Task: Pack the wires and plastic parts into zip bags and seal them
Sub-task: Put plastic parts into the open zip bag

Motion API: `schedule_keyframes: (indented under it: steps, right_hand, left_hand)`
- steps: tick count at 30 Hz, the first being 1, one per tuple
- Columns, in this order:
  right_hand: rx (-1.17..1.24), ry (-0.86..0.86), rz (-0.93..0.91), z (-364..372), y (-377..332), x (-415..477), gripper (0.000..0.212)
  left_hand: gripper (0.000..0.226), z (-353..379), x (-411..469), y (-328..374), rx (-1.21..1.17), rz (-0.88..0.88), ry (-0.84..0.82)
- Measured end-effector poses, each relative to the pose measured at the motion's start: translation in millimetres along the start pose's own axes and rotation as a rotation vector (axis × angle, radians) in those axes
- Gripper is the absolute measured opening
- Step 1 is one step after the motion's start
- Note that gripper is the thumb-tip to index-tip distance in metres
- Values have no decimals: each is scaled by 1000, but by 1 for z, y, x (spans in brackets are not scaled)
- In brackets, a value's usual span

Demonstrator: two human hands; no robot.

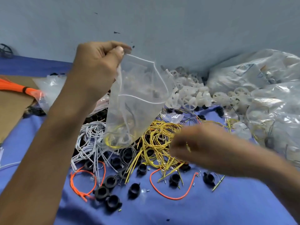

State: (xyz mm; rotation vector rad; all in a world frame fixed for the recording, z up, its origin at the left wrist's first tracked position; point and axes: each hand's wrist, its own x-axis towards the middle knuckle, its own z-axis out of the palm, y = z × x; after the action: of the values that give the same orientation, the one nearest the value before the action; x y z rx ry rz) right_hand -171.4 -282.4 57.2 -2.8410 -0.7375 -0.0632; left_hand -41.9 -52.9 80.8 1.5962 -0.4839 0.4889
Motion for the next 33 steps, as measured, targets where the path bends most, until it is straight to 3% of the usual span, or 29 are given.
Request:
schedule_keyframes:
  steps: [2,6,13,17,19,22,26,28,30,33]
  right_hand:
    - [-114,-197,2,36,7,-23,17]
    - [-200,-283,115,78,14,-39,24]
    - [-164,-155,144,86,27,-38,20]
    - [-222,-210,126,86,27,-39,25]
    - [-135,-201,123,63,28,-41,24]
    - [54,-10,129,5,22,-42,22]
    - [220,502,-48,-60,-9,-33,15]
    - [293,642,-120,-76,-25,-19,10]
    - [313,645,-148,-84,-35,2,10]
    - [223,486,-112,-88,-30,37,8]
  left_hand:
    - [23,2,-1,0,13,4,-13]
    - [23,4,-3,0,20,29,-24]
    - [23,4,-5,-4,27,34,-45]
    - [23,4,-8,-1,58,34,-56]
    - [23,5,-9,0,74,37,-68]
    - [24,6,-10,1,86,31,-96]
    - [24,8,-11,1,70,17,-118]
    - [24,8,-13,2,72,18,-119]
    - [23,9,-13,2,67,17,-119]
    - [24,9,-13,2,36,14,-119]
